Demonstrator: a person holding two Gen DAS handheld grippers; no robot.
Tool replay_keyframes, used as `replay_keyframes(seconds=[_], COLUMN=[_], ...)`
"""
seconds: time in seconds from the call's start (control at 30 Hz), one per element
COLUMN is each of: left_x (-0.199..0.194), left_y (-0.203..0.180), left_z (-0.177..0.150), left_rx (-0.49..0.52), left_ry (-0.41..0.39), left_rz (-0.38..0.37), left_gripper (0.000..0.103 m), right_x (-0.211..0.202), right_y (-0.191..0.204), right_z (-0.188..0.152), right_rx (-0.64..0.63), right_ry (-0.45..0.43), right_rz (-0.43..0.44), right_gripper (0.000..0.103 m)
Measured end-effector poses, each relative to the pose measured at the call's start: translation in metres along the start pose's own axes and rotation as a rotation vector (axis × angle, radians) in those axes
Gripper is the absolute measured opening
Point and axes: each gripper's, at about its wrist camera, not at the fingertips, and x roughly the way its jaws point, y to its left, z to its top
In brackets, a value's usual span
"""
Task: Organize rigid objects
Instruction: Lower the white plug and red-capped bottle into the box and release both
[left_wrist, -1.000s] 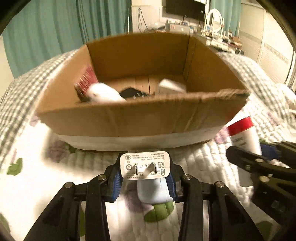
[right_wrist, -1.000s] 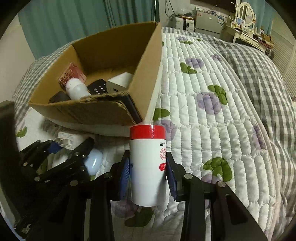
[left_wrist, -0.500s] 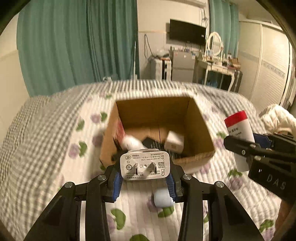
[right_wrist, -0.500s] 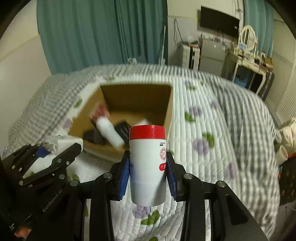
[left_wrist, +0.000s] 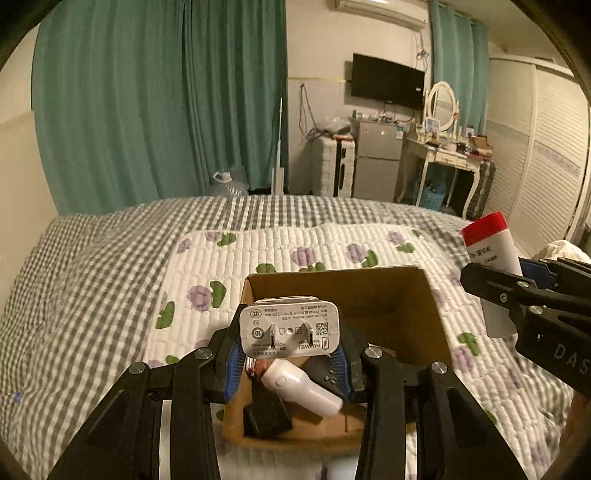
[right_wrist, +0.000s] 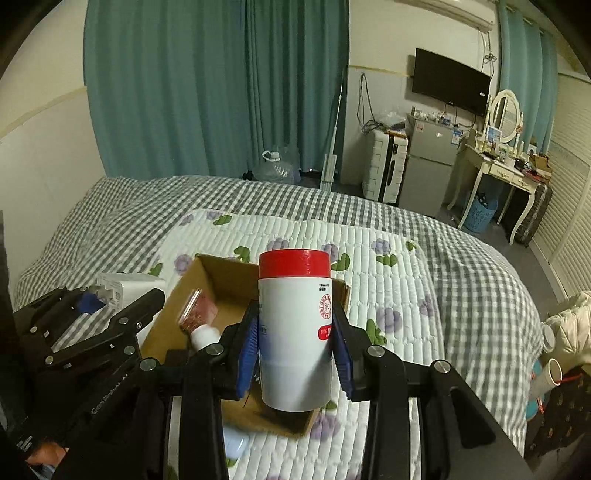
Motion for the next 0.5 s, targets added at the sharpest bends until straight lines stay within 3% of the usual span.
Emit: replay_keyframes(seconds=[0.27, 0.5], left_x=[0.064, 0.093], left_y=[-0.002, -0.006], left_z=[-0.012, -0.019], left_rx=[0.012, 0.037], left_ry=[0.057, 0.077], left_rz=[0.008, 0.021], left_gripper=[0.041, 0.041], right_x=[0.090, 0.128], right_y=[-0.006, -0.007], right_z=[-0.004, -0.018], right_rx=[-0.009, -0.014], right_ry=[0.113, 0.146], right_rz=[0.014, 0.029], right_gripper=[0.035, 0.035])
